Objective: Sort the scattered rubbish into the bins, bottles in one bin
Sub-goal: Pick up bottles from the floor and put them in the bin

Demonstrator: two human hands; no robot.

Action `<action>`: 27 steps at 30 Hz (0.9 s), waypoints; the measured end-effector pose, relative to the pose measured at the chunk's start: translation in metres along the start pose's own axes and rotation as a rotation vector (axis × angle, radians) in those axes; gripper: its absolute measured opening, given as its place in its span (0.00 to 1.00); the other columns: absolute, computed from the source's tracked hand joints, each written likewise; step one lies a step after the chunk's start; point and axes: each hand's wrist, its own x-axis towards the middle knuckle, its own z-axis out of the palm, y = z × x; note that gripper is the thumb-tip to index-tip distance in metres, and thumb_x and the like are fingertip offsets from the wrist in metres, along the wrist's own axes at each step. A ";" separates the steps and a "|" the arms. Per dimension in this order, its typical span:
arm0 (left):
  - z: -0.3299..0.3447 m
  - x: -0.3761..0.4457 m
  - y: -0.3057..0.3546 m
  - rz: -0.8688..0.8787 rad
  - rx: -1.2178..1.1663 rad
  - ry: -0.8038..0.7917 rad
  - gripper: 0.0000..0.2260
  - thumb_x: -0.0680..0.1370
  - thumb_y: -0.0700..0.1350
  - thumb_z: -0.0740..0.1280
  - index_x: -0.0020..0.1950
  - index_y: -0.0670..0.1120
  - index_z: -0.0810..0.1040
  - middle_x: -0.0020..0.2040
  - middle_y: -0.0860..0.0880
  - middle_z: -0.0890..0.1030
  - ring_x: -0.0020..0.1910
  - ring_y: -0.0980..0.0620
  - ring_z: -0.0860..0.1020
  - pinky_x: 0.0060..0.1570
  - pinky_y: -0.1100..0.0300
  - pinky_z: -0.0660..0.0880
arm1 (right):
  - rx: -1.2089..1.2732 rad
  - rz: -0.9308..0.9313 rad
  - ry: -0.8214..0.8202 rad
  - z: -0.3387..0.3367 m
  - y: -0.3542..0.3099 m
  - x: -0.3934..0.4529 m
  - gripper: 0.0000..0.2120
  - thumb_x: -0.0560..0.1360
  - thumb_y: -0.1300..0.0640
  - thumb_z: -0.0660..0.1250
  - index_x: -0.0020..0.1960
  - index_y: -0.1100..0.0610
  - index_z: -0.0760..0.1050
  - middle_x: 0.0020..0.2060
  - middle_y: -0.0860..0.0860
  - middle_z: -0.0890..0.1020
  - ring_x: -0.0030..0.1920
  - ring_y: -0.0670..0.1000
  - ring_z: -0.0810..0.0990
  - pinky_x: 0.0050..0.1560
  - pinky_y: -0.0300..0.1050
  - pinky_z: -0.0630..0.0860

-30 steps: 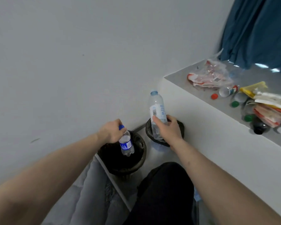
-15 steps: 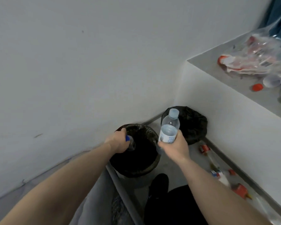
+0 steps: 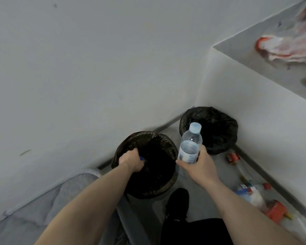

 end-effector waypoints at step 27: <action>-0.116 -0.111 0.043 0.601 -0.802 0.102 0.23 0.76 0.50 0.73 0.69 0.57 0.72 0.64 0.61 0.76 0.38 0.50 0.83 0.41 0.61 0.78 | -0.210 -0.154 -0.169 0.015 -0.026 -0.022 0.28 0.62 0.48 0.80 0.56 0.47 0.70 0.53 0.46 0.76 0.53 0.49 0.77 0.49 0.48 0.74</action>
